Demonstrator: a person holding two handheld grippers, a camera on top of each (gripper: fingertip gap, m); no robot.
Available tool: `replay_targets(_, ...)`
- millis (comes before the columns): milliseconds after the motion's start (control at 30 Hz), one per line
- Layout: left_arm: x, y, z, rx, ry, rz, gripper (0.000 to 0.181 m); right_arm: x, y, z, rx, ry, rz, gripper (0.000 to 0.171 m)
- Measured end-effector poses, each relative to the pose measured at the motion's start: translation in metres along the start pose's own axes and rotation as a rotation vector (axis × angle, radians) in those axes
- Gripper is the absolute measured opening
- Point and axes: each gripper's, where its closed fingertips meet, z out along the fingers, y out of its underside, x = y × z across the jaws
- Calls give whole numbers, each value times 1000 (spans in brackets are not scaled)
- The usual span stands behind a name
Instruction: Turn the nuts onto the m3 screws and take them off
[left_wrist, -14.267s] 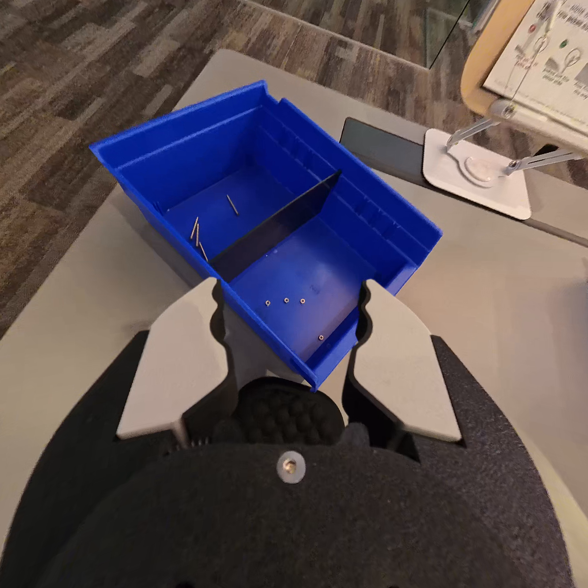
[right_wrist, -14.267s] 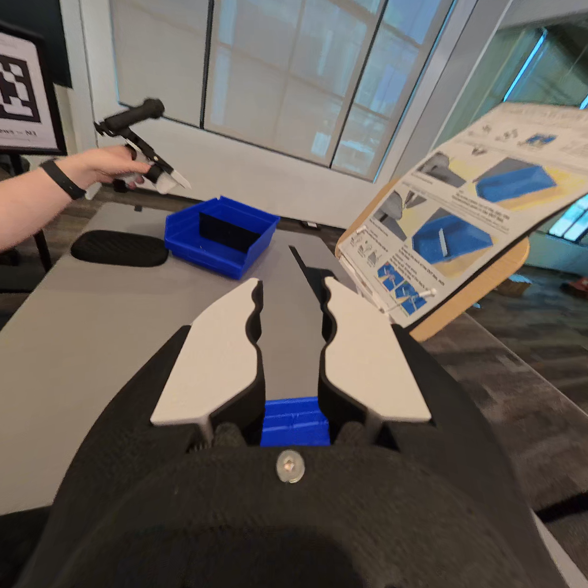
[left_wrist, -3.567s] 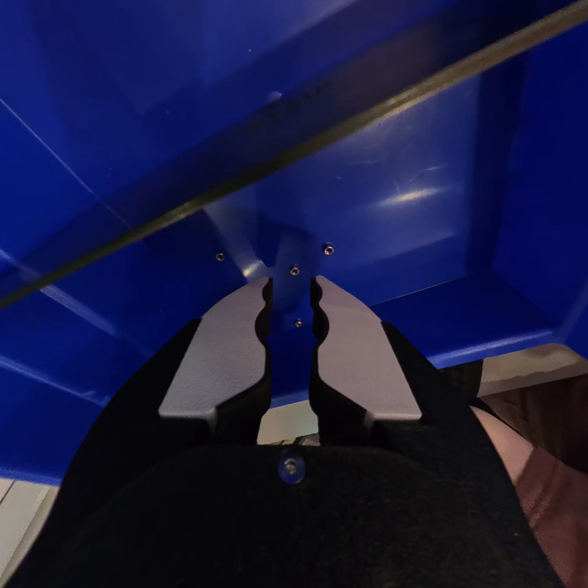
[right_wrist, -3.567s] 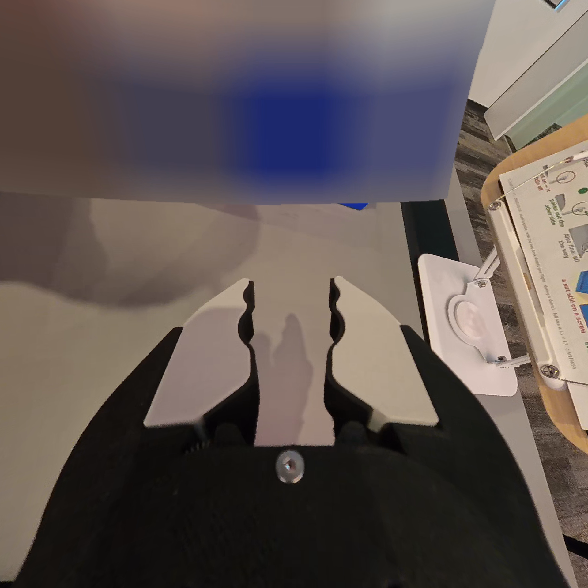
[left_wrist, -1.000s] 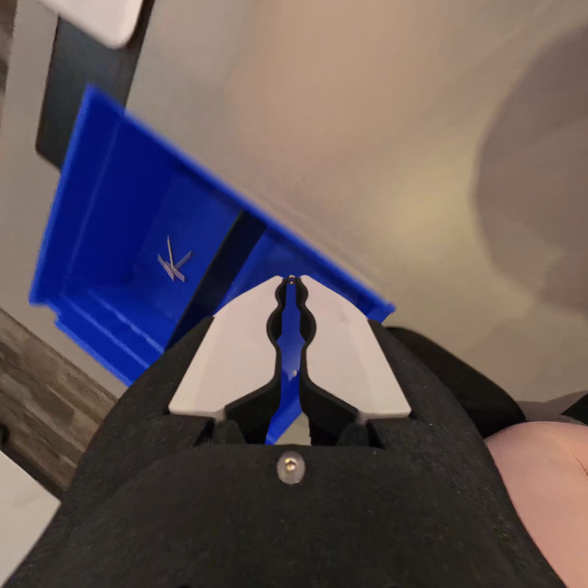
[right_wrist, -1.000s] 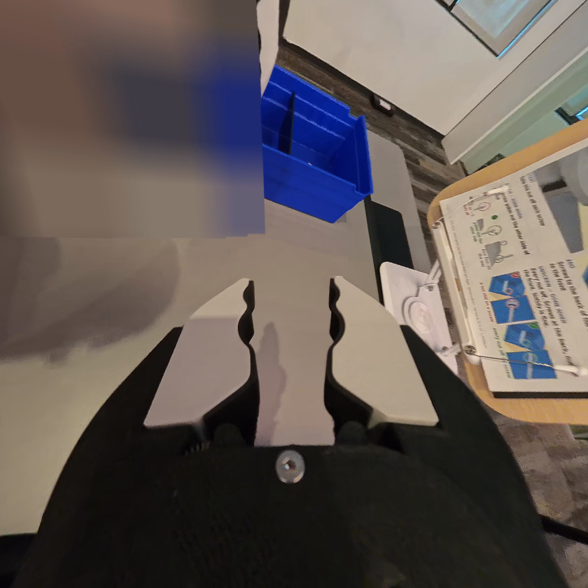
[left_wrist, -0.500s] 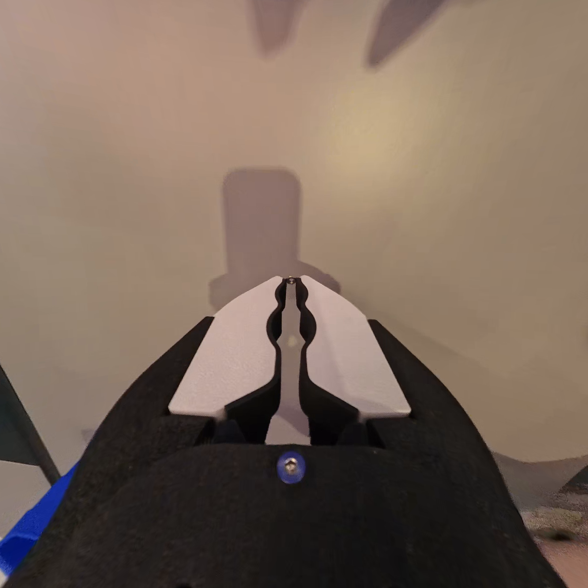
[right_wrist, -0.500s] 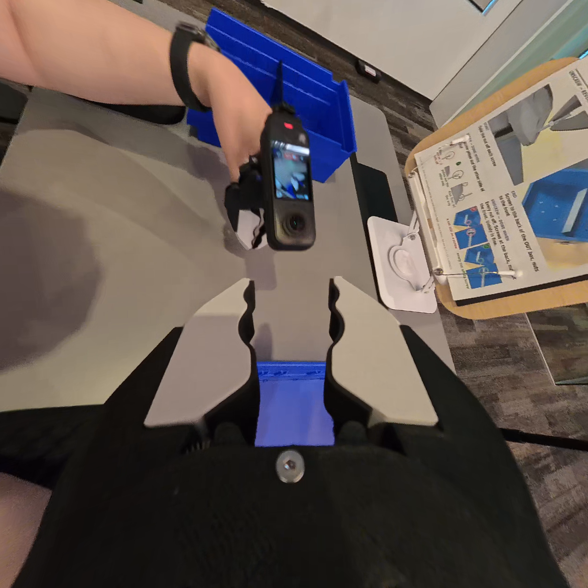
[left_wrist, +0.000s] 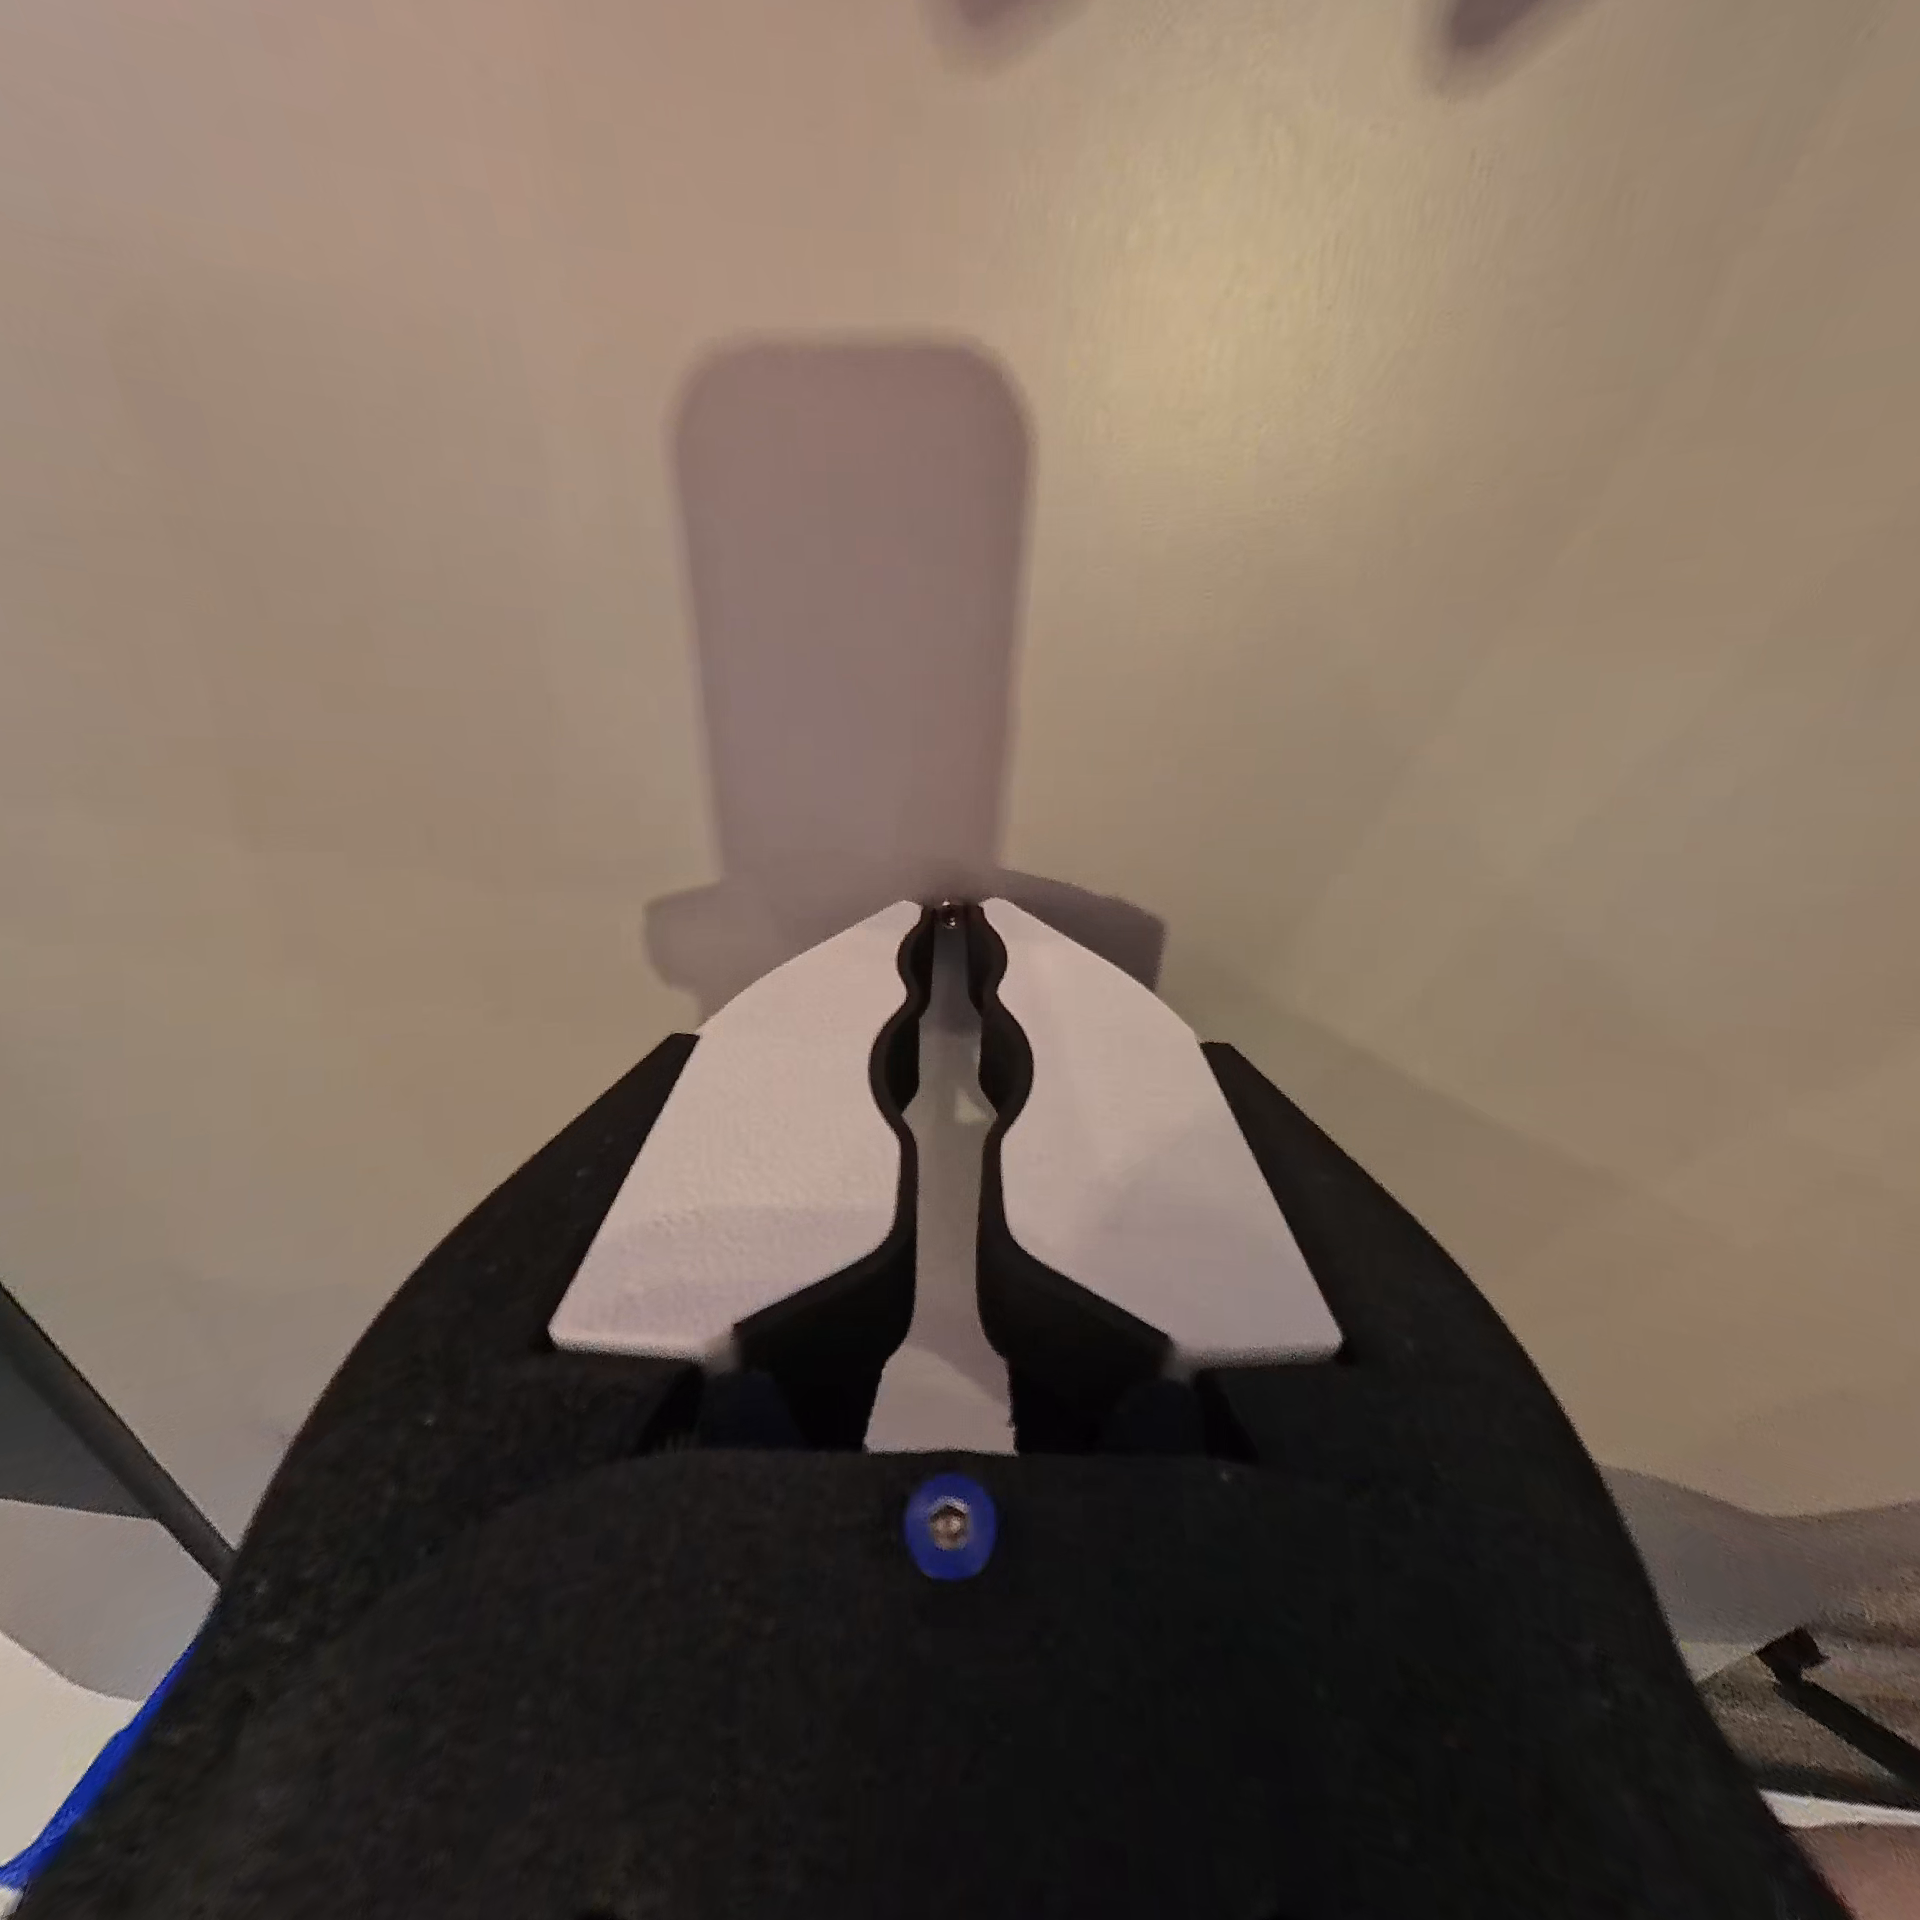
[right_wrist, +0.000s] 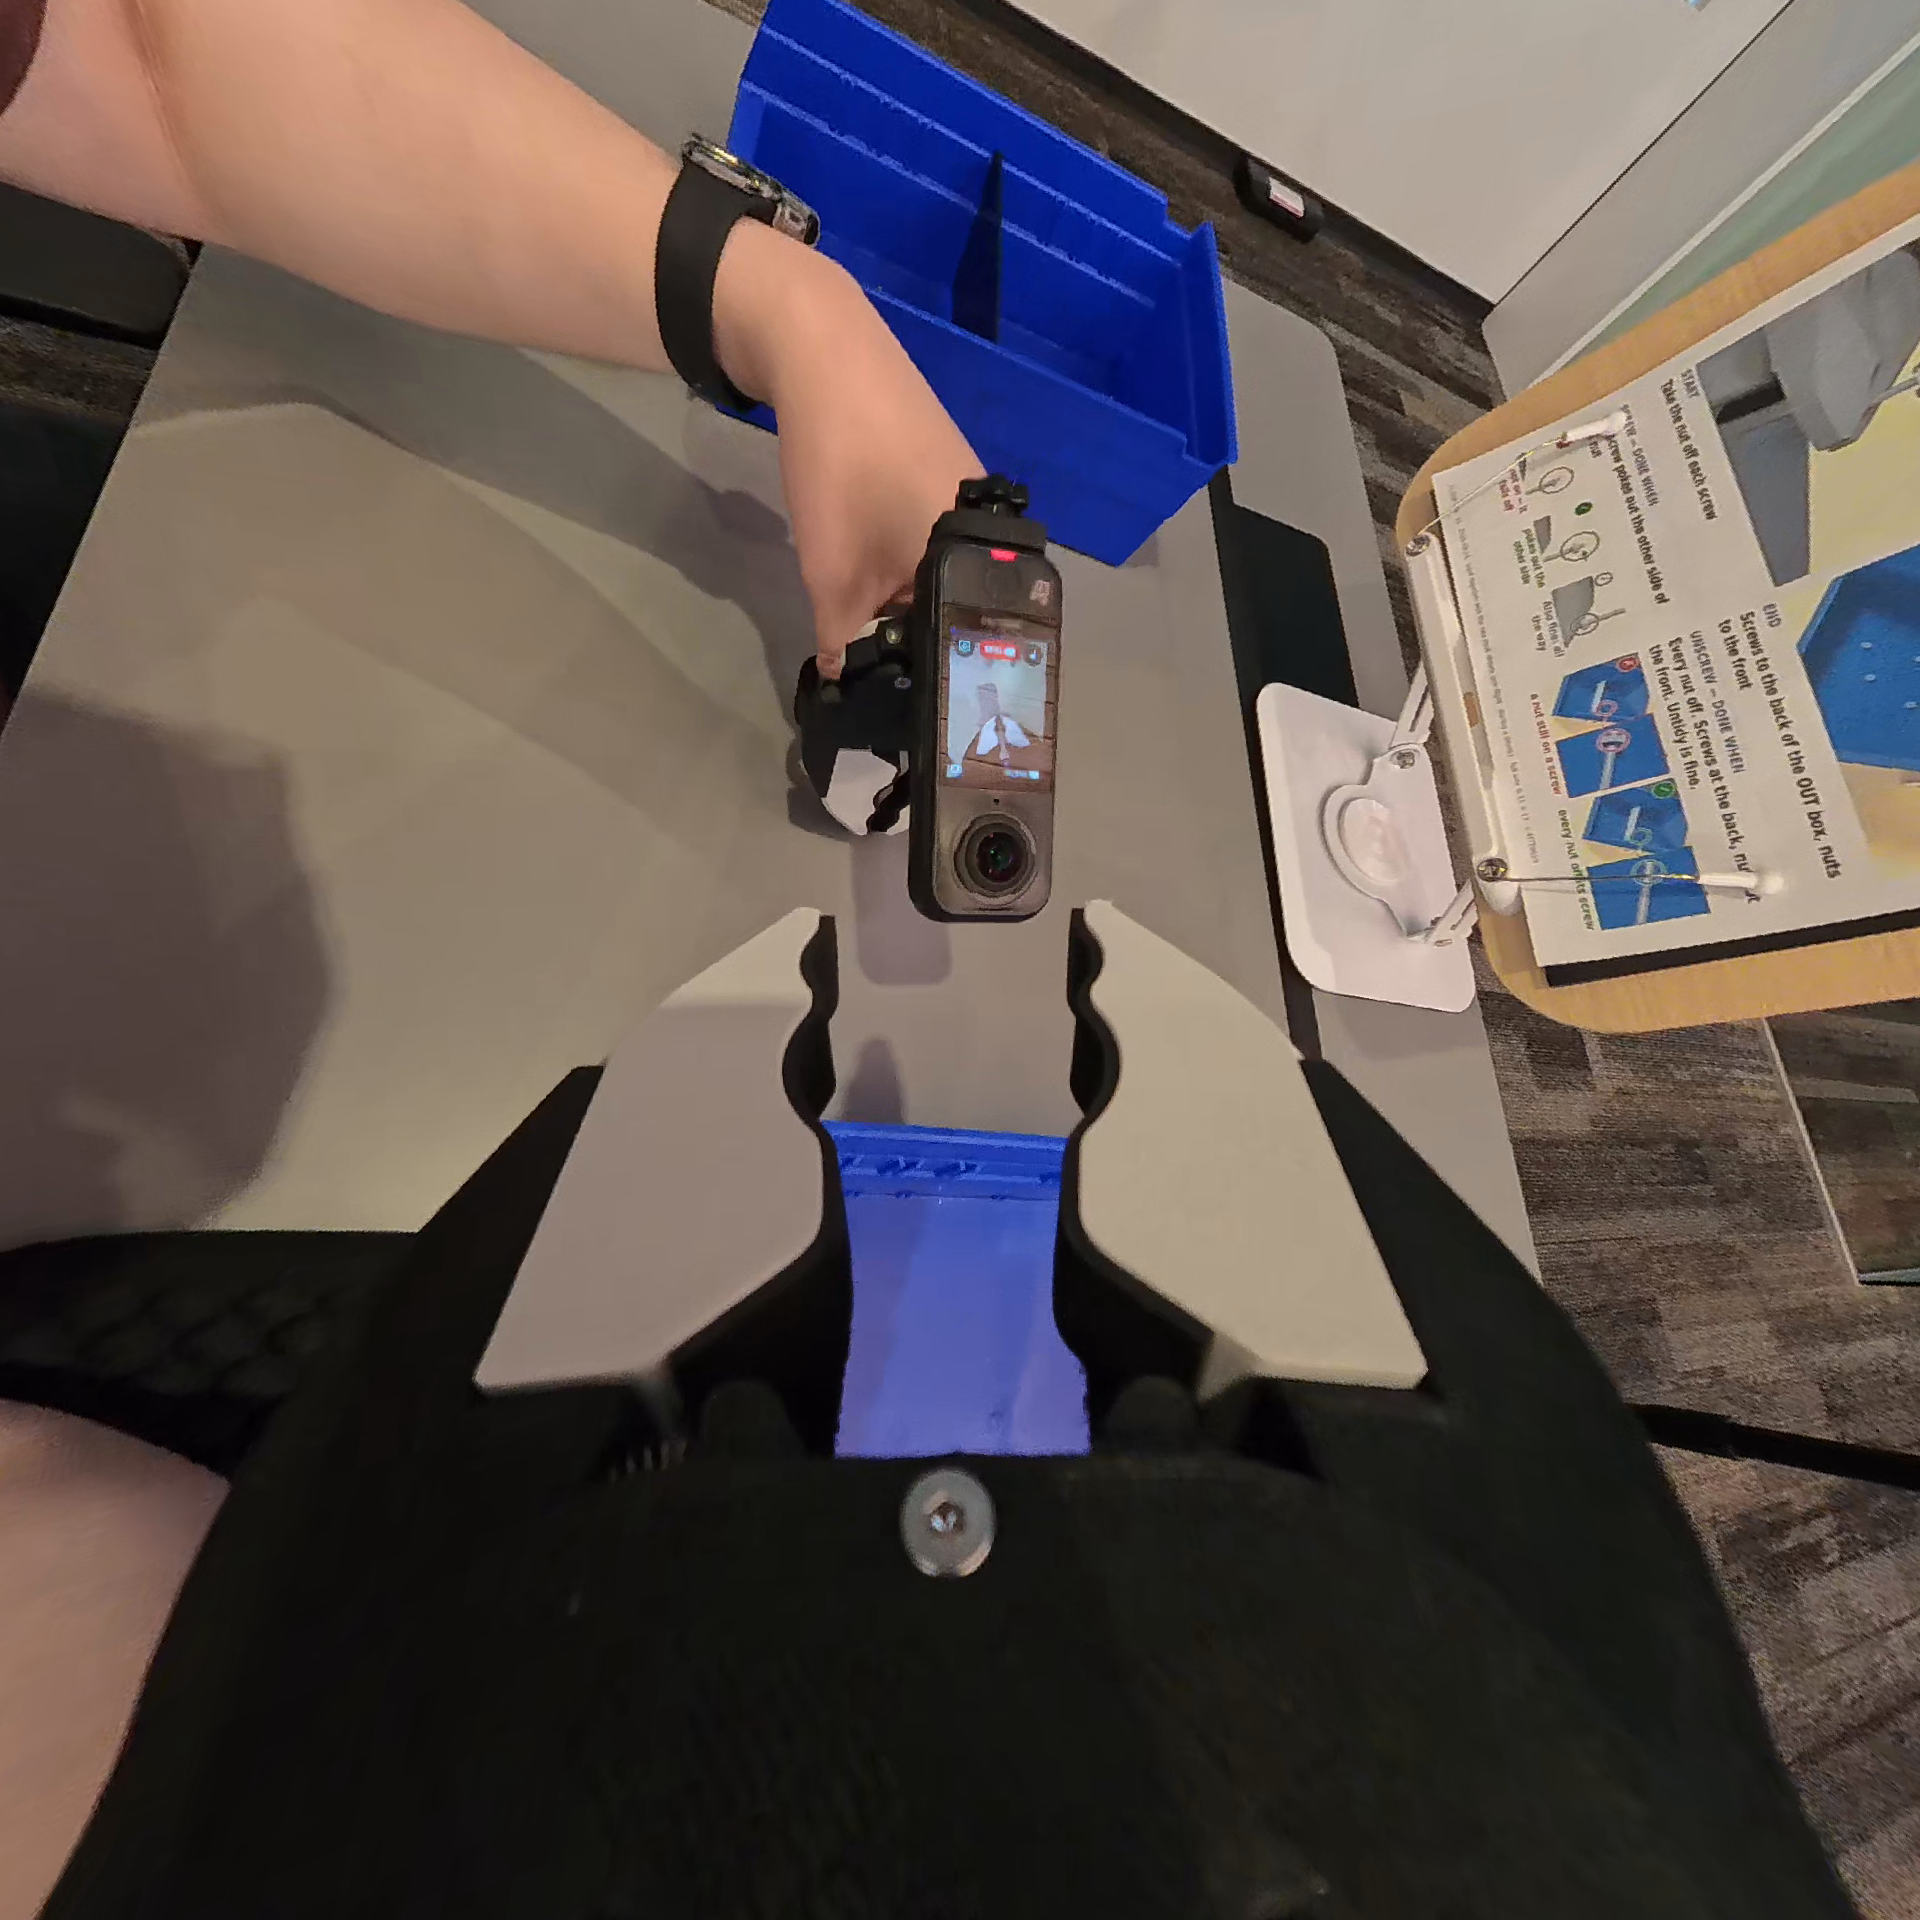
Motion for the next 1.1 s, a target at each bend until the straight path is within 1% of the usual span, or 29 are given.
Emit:
replay_targets(67,3,-1,0,1,21,-1,6,0,0,-1,2,3,0,43)
replay_targets(133,3,-2,-2,18,29,-6,20,0,0,-2,8,2,2,43)
replay_targets(200,4,-3,-8,50,47,-22,22,0,1,-3,12,4,4,43)
replay_targets(267,0,-3,-24,118,41,-45,21,1,1,-5,16,6,9,43)
replay_targets(367,-11,7,-67,249,6,-99,20,2,2,-6,22,5,13,43)
replay_targets(500,-30,45,-143,498,-71,-175,20,3,-1,-5,26,10,11,43)
replay_targets(567,-48,77,-177,624,-135,-247,20,1,-4,-4,20,13,-3,43)
replay_targets(633,-67,118,-193,679,-150,-365,24,-2,-9,-1,16,10,-28,43)
replay_targets(700,-88,164,-187,649,-139,-508,28,-4,-12,4,7,10,-48,43)
replay_targets(767,-107,206,-165,585,-107,-655,28,0,-13,11,-18,28,-49,44)
replay_targets(867,-127,264,-122,377,-71,-841,30,6,-12,23,-51,43,-44,44)
replay_targets(967,-144,294,-91,227,-62,-892,31,8,-8,33,-77,30,-36,45)
replay_targets(1033,-152,295,-73,174,-21,-884,31,10,-3,38,-97,25,-29,45)
replay_targets(1100,-160,293,-55,132,-9,-829,29,10,0,41,-107,13,-17,45)
